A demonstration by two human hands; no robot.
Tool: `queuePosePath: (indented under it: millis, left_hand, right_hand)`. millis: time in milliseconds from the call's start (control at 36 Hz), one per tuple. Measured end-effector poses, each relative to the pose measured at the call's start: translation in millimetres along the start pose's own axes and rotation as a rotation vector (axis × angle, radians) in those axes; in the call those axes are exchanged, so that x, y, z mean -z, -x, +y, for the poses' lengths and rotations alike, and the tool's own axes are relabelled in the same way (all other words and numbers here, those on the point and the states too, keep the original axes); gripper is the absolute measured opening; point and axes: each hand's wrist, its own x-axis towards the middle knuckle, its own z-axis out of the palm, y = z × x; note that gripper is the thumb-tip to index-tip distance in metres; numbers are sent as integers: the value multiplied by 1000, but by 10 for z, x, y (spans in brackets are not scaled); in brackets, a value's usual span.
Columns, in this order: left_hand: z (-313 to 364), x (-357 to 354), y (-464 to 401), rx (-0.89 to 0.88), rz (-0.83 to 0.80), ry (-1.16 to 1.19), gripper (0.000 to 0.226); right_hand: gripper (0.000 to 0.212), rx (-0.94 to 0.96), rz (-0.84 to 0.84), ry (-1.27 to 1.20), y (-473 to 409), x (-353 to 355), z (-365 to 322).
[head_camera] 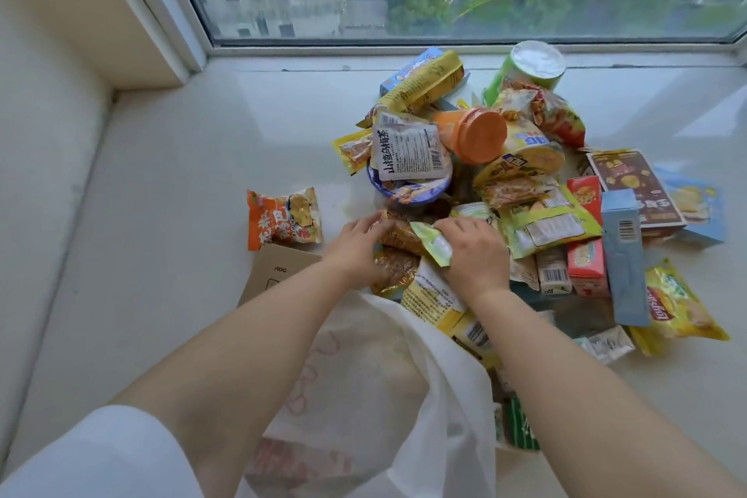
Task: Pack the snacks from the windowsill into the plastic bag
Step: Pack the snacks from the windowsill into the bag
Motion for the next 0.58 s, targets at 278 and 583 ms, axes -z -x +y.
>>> queuePosePath:
  millis: [278, 583]
  left_hand:
    - [164, -83, -163, -150, -17, -345, 106]
    - [32, -199, -50, -79, 29, -149, 69]
  right_hand:
    - [49, -140, -180, -194, 169, 36, 224]
    - [45, -319, -193, -376, 194, 31, 197]
